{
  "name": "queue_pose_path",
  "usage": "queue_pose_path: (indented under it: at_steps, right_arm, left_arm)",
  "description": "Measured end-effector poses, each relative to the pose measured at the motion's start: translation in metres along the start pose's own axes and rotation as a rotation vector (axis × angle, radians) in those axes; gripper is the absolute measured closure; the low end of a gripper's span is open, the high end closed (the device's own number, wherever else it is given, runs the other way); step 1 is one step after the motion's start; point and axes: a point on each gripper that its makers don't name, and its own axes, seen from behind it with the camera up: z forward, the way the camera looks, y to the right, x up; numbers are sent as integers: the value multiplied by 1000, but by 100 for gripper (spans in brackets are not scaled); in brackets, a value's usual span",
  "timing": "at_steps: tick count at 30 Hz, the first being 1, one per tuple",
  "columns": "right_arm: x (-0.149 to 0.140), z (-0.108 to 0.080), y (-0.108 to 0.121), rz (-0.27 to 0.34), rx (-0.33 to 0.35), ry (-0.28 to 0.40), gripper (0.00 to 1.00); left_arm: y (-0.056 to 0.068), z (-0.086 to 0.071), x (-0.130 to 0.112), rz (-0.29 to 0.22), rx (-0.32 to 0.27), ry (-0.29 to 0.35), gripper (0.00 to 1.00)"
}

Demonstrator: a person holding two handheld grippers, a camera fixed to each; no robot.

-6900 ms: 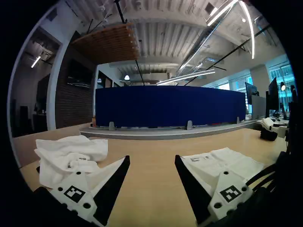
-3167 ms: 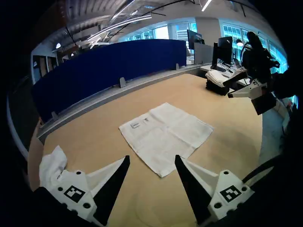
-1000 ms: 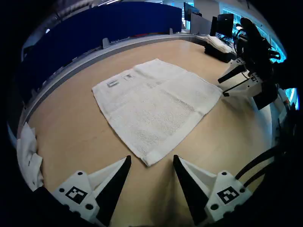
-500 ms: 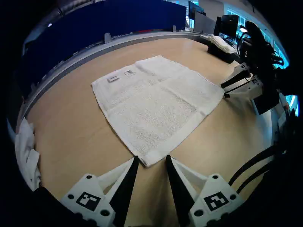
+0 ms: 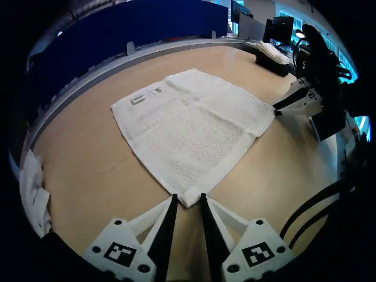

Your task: Fold towel

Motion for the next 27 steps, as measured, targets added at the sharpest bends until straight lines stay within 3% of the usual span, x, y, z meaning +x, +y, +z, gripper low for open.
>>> queue_pose_path:
  at_steps: [8,15,27]
  right_arm:
    - [1,0,-1,28,13,-4,88]
    - [6,-3,-2,18,18,1,89]
    - [13,-5,-2,33,21,2,90]
  left_arm:
    - [-4,1,0,-5,12,-1,79]
    - [-9,1,2,12,31,4,89]
    - [-10,-10,7,-7,20,15,90]
